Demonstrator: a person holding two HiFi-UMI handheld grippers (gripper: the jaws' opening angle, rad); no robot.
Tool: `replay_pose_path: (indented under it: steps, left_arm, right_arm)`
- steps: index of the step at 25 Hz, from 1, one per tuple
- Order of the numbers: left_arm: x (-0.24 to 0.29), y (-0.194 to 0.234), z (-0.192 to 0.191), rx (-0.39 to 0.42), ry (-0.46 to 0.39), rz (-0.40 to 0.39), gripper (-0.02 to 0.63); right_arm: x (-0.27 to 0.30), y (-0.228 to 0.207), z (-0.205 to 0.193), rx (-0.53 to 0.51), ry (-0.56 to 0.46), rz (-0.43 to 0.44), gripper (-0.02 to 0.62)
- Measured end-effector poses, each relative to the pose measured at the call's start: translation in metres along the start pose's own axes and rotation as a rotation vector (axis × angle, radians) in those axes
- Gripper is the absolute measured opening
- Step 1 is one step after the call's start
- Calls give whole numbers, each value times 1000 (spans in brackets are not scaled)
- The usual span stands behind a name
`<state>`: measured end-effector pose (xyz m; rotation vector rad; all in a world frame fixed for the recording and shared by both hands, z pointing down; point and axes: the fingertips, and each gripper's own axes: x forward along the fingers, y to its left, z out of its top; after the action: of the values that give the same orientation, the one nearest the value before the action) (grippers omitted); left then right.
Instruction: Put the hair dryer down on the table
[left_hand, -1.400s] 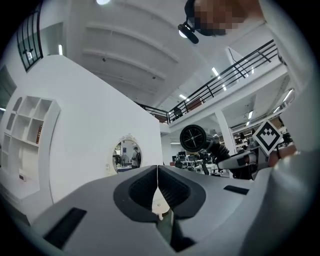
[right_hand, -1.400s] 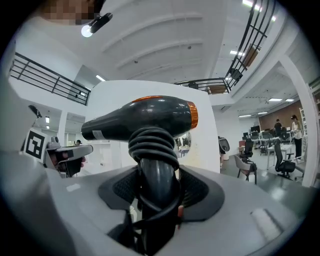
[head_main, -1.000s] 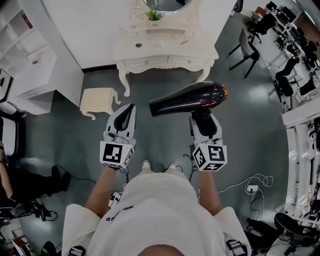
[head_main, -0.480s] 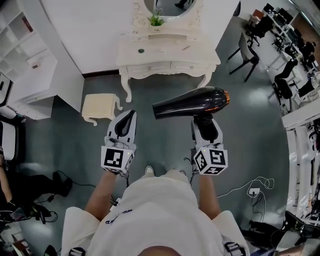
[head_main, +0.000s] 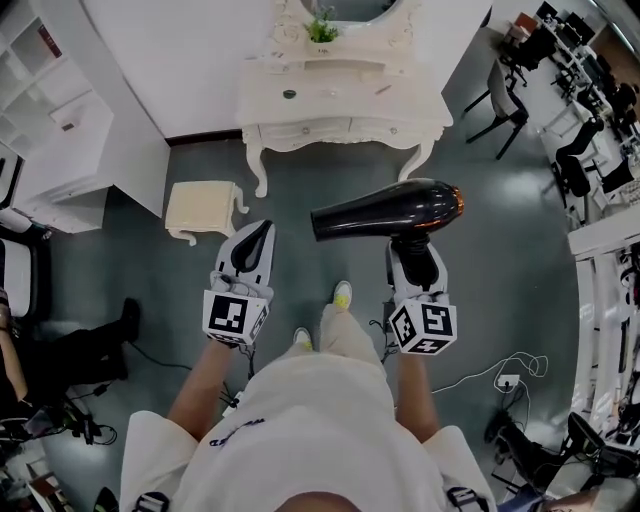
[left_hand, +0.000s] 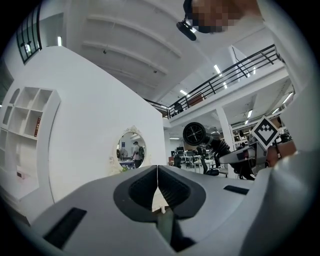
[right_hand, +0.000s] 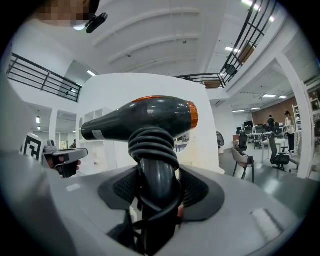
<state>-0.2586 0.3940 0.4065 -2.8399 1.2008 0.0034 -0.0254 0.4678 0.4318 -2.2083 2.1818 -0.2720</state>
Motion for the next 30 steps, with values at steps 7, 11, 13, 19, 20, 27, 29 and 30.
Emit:
replay_pose_path:
  steps: [7, 11, 13, 19, 20, 27, 29, 30]
  left_arm:
    - [77, 29, -12, 1, 12, 9, 11]
    - [141, 49, -22, 0, 21, 27, 11]
    - [174, 57, -20, 8, 24, 34, 11]
    - [256, 71, -12, 25, 37, 71, 11]
    - [268, 74, -10, 31, 34, 80, 11]
    - [325, 90, -7, 26, 24, 130, 11]
    - [337, 98, -13, 18, 28, 142, 11]
    - [343, 102, -16, 17, 31, 143, 11]
  right_arm:
    - [79, -34, 8, 5, 3, 9, 244]
    - [141, -63, 16, 7, 6, 29, 244]
    - [172, -77, 22, 8, 8, 47, 244]
    - [248, -120, 39, 29, 24, 94, 244]
    - [260, -127, 41, 36, 23, 99, 244]
    - [321, -162, 50, 54, 40, 123, 244]
    - [339, -167, 51, 54, 44, 130, 244]
    - [348, -169, 51, 52, 46, 133, 244]
